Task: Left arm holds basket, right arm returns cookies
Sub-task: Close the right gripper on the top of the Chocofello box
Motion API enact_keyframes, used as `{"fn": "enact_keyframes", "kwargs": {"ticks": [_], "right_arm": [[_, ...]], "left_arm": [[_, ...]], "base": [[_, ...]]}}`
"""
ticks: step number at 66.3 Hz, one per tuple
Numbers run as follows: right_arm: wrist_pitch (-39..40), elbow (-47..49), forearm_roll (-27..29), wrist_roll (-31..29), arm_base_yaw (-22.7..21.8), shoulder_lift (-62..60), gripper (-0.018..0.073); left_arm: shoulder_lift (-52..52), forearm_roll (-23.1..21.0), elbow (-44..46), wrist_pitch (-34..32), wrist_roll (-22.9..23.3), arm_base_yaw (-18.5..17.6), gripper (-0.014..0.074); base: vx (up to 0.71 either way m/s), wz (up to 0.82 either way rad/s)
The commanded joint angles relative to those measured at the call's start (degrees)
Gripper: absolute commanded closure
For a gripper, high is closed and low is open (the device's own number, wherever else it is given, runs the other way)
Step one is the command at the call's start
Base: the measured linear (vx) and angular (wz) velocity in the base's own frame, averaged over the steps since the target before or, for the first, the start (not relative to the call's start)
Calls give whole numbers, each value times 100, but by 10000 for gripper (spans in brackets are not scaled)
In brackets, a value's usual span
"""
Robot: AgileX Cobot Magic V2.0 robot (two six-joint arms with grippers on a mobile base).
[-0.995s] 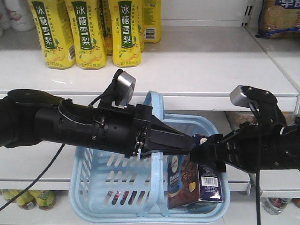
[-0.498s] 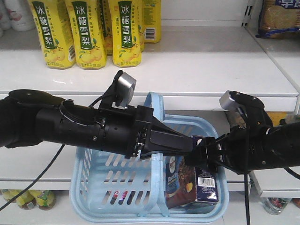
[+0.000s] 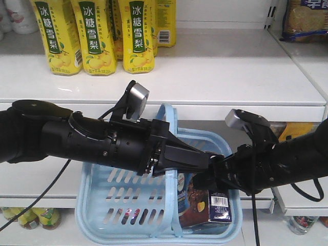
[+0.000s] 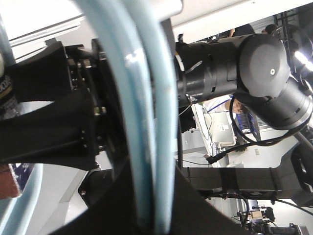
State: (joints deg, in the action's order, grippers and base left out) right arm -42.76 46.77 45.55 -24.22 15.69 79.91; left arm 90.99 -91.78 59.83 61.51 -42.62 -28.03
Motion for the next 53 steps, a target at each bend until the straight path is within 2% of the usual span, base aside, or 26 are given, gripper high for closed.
{"fn": "enact_keyframes", "kwargs": {"ticks": [1,10,23,37,53], "right_arm": [[127,137,-61,-131,-20,42,97],[102,137,1,-212,6,158,104],[638,137,-38,-271,494,176,106],[991,137,-218,34,646,461,111],[1247,137,-189,51,646,676,224]], "left_arm": [[-332,-978,251,180,-263,28,599],[-332,-978,251,180,-263,28,599],[-332,-978,251,180,-263,28,599],[-332,-978,251,180,-263,28,599],[-332,-978,251,180,-263,28,599]], "base": [[0,0],[0,0],[0,0],[0,0],[0,0]]}}
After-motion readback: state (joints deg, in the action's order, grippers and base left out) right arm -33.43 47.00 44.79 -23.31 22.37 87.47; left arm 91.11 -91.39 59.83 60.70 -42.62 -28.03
